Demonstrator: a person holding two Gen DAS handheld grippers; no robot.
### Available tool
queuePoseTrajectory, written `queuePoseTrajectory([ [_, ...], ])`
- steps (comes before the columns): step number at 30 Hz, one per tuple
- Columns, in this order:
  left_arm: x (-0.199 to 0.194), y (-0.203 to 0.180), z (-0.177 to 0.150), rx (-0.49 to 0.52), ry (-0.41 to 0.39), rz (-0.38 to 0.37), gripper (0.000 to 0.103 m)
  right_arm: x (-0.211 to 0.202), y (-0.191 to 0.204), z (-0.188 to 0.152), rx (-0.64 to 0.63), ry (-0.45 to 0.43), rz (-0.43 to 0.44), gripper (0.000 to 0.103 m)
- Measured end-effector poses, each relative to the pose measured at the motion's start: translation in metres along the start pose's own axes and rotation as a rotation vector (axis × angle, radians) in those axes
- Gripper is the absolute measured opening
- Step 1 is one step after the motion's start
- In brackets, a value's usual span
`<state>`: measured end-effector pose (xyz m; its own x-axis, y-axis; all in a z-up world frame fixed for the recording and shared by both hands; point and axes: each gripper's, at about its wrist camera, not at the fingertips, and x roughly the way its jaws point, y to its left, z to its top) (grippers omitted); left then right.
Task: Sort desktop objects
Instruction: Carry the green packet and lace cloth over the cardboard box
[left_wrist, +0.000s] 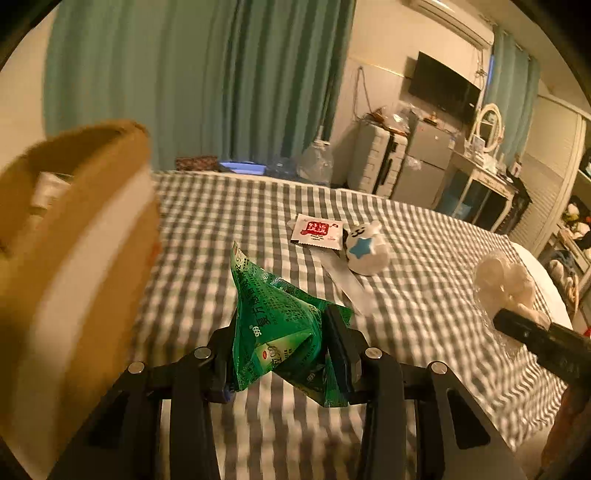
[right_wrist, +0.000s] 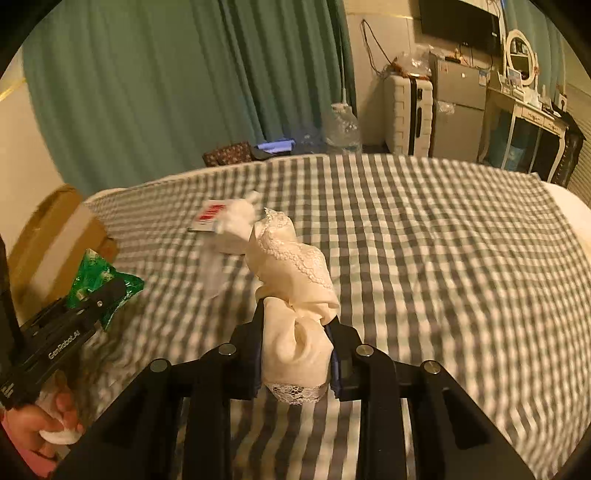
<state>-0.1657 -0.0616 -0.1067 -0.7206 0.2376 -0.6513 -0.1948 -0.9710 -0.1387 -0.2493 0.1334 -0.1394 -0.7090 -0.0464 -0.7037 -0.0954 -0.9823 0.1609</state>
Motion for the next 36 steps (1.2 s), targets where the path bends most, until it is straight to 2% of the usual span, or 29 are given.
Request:
queuePoseTrajectory([
  [5,-0.067,-0.016,0.001,0.005,-0.037,-0.045,0.041,-0.058,0.024,-0.014,-0.032,-0.018,0.025,0.026],
  [10,-0.128,-0.018,0.029,0.034,-0.078,-0.045,0.041,-0.117,0.062,-0.001,-0.070,-0.128,0.089,0.026],
  [12,-0.149,-0.007,0.041,0.048,-0.069,-0.032,0.041,-0.139,0.081,0.006,-0.094,-0.164,0.124,0.026],
  [15,-0.175,0.021,0.059,0.016,-0.056,-0.024,0.041,-0.166,0.118,0.018,-0.150,-0.208,0.179,0.026],
  [19,-0.193,0.064,0.076,-0.012,-0.050,0.009,0.041,-0.176,0.163,0.035,-0.201,-0.242,0.248,0.026],
  [22,-0.195,0.095,0.082,-0.018,-0.046,0.047,0.041,-0.173,0.202,0.039,-0.232,-0.234,0.301,0.026],
  [26,-0.185,0.135,0.073,-0.035,-0.060,0.109,0.041,-0.144,0.251,0.042,-0.263,-0.170,0.359,0.026],
  [29,-0.168,0.161,0.059,-0.054,-0.049,0.089,0.041,-0.112,0.277,0.045,-0.277,-0.122,0.378,0.026],
  [36,-0.131,0.200,0.038,-0.094,-0.004,0.082,0.041,-0.038,0.315,0.049,-0.269,-0.021,0.354,0.026],
])
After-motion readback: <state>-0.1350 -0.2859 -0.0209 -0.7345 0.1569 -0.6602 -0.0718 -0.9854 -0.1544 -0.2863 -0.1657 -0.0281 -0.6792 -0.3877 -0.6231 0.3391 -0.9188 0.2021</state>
